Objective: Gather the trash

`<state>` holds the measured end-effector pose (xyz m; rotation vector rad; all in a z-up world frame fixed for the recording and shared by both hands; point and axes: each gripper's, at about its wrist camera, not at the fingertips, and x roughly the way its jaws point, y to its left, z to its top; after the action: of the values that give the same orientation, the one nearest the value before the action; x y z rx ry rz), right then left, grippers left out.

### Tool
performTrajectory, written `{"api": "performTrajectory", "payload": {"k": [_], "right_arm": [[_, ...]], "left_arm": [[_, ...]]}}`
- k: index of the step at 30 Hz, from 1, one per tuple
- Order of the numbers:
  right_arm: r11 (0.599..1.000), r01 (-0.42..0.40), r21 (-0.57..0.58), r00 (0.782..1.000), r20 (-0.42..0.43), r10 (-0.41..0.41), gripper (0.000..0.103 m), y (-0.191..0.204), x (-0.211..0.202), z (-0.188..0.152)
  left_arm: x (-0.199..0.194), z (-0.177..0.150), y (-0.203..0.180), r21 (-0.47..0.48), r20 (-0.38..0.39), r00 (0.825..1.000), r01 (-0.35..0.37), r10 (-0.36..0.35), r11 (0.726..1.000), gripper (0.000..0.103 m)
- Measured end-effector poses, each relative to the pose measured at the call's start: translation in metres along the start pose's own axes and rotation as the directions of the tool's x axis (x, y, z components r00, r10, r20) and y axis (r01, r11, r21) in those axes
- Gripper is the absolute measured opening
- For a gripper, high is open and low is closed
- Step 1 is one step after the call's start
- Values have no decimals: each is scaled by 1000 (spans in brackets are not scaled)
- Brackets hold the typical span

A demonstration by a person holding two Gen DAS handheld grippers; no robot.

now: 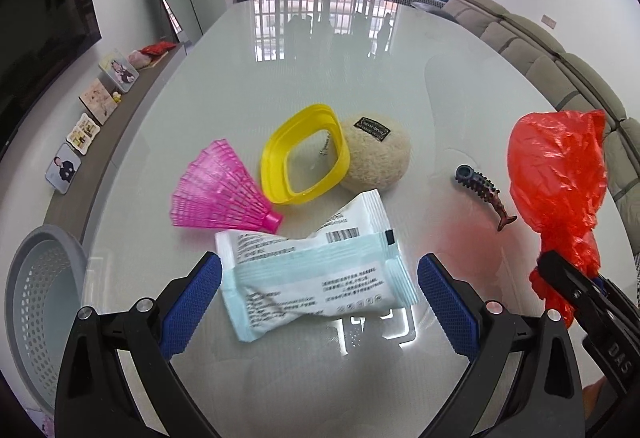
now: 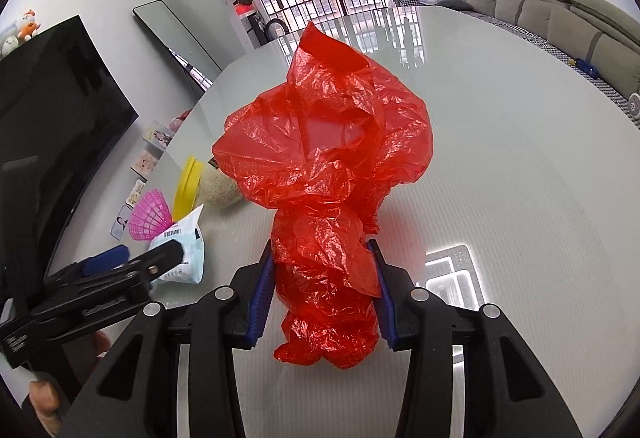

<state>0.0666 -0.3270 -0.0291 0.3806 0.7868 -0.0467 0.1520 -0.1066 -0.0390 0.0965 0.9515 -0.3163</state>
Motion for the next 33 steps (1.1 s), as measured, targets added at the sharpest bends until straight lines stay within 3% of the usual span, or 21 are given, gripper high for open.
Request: {"api": "performTrajectory", "payload": {"k": [7,17,19,27,33], "right_arm": [[1000,-15,-6,1000,-2,15,42,4,0,2],[1000,-20,-10,1000,-6,20,42,0,-1,3],[1000,-20,-12,1000,-7,20,42,0,-1,3],[1000,-20,-14,1000,-6,20,42,0,-2,2],[1000,-20,-14,1000,-6,20,42,-1,-2,2]], "left_arm": [[19,0,-3,2,-32,999,-17,17,1000,97],[21,-3,-8,19,4,998,-55,55,998,96],[19,-7,-11,20,7,998,-56,55,998,92],[6,-10,-9,22,42,998,-51,50,998,57],[0,-17,-6,2,25,999,-26,26,1000,56]]}}
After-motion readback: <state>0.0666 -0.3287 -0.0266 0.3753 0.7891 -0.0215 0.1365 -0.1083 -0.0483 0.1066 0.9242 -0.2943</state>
